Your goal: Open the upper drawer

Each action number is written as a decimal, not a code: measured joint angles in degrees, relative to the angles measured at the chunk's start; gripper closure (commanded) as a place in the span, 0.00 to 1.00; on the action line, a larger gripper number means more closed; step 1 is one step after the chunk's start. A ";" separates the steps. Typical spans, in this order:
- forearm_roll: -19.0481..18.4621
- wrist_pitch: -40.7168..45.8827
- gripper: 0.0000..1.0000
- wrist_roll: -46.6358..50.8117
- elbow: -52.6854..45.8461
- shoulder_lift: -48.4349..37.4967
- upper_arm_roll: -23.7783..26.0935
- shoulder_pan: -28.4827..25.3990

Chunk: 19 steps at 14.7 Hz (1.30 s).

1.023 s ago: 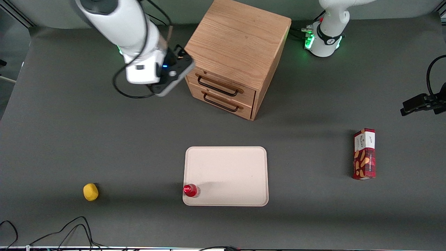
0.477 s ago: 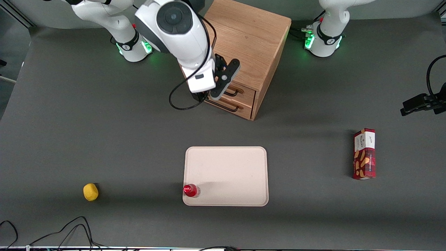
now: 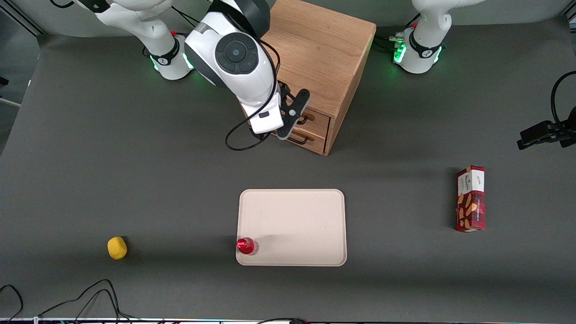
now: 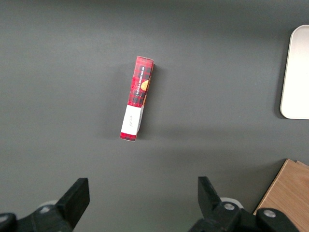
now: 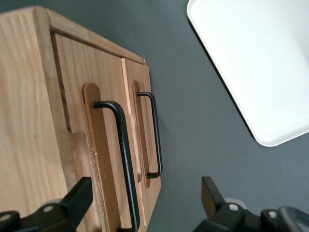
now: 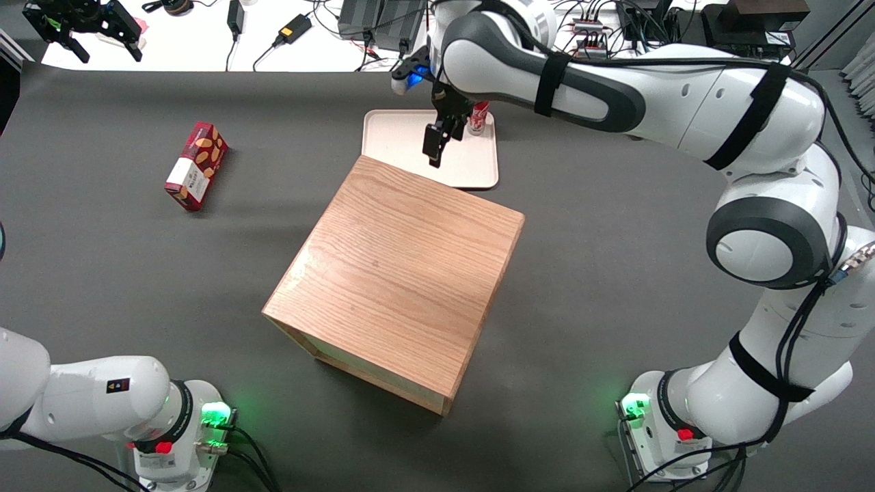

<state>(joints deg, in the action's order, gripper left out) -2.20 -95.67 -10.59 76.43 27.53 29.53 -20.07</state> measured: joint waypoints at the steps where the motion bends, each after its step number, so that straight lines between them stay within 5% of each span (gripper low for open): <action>1: -0.01 -0.47 0.00 -0.45 0.90 -0.05 0.00 0.08; 19: -0.11 -7.82 0.00 -1.60 9.97 -0.79 0.89 2.27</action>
<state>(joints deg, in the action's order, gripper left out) -2.32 -103.49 -12.19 86.40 26.75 30.43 -17.80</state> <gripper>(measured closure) 0.000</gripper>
